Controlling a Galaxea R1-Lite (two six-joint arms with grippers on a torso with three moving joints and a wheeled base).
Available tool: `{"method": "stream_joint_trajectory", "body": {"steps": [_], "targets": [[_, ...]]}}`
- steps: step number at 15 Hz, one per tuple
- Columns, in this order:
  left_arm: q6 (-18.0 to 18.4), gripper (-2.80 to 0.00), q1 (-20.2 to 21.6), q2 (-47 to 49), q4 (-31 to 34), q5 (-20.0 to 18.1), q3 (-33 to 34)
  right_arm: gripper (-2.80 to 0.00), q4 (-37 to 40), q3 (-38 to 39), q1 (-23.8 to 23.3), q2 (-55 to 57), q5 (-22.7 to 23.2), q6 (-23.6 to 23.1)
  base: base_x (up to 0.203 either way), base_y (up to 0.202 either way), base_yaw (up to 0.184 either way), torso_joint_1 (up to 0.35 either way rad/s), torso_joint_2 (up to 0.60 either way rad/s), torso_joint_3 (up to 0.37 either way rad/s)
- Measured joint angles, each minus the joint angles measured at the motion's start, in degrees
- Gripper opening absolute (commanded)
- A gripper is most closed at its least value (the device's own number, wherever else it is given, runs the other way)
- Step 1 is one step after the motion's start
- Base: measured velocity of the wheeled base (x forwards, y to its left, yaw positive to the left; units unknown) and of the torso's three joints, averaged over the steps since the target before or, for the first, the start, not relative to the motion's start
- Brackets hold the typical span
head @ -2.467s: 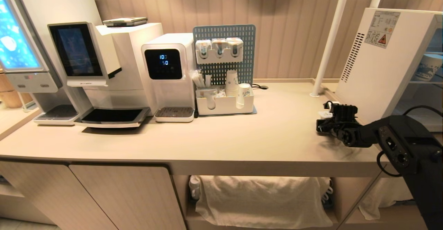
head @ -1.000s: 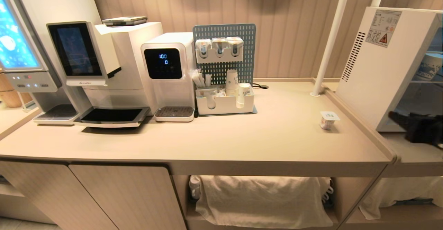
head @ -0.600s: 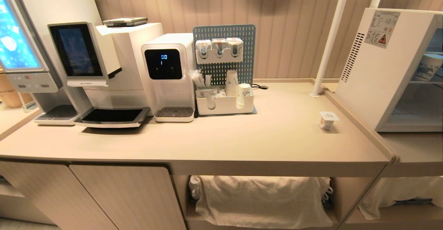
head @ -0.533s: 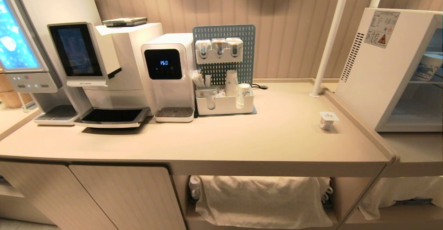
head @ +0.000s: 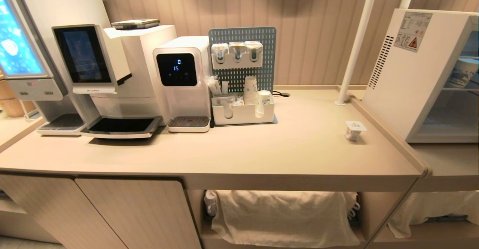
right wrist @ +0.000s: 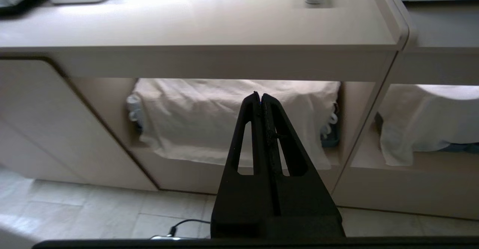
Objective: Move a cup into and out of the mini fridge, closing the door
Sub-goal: Close the freezer door
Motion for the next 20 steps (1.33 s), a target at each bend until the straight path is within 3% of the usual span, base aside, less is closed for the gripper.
{"method": "stream_joint_trajectory", "body": {"steps": [3, 7, 14, 20], "targets": [[-0.01, -2.8, 0.0, 0.0, -0.04, -0.01, 0.0, -2.8, -12.62, 12.27, 0.19, -0.74, -3.44, -2.49, 0.0, 0.0, 0.0, 0.0, 0.0, 0.0], [0.0, -2.8, 0.0, 0.0, -0.04, 0.01, 0.0, -2.8, -12.62, 11.59, 0.27, -0.94, -5.98, -3.21, -0.024, 0.0, 0.0, 0.001, 0.0, 0.001], [-0.06, -2.8, 0.0, 0.0, -0.04, 0.01, 0.0, -2.8, -12.77, 11.35, 0.24, -0.94, -6.02, -3.03, -0.182, 0.0, 0.001, 0.002, 0.0, 0.003], [0.09, -2.8, 0.02, 0.0, -0.05, -0.07, 0.0, -2.8, -12.83, 11.33, 0.29, -0.94, -6.0, -3.11, -0.002, -0.081, -0.003, 0.001, 0.0, -0.001]]}}
